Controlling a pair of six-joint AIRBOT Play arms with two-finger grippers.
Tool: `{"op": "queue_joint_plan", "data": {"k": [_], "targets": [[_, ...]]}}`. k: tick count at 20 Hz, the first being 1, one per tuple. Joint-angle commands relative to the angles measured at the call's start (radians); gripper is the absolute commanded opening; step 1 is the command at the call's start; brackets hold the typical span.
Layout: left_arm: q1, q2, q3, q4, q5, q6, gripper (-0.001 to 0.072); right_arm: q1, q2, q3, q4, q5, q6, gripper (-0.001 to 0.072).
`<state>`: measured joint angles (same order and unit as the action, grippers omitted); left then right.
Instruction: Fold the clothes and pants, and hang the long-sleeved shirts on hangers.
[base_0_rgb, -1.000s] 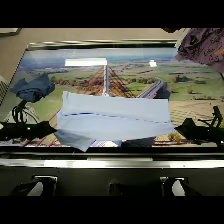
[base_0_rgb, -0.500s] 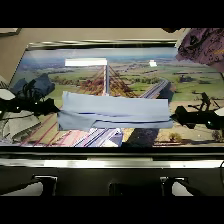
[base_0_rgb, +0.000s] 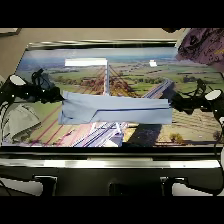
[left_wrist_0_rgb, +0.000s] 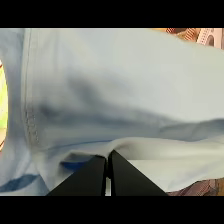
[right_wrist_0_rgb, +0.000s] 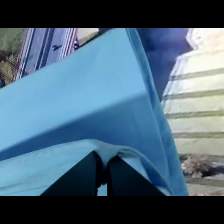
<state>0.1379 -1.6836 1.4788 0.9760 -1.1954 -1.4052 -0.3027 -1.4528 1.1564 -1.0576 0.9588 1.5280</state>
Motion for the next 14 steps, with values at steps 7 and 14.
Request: {"op": "queue_joint_plan", "data": {"k": [7, 14], "targets": [[-0.002, -0.163, 0.185, 0.000, 0.000, -0.032, 0.0013, 0.004, -0.089, 0.067, -0.024, -0.048, 0.048, 0.0037], [-0.034, -0.278, 0.269, 0.000, 0.027, -0.034, 0.0014, 0.022, -0.171, 0.067, 0.022, -0.104, 0.046, 0.0038]]}}
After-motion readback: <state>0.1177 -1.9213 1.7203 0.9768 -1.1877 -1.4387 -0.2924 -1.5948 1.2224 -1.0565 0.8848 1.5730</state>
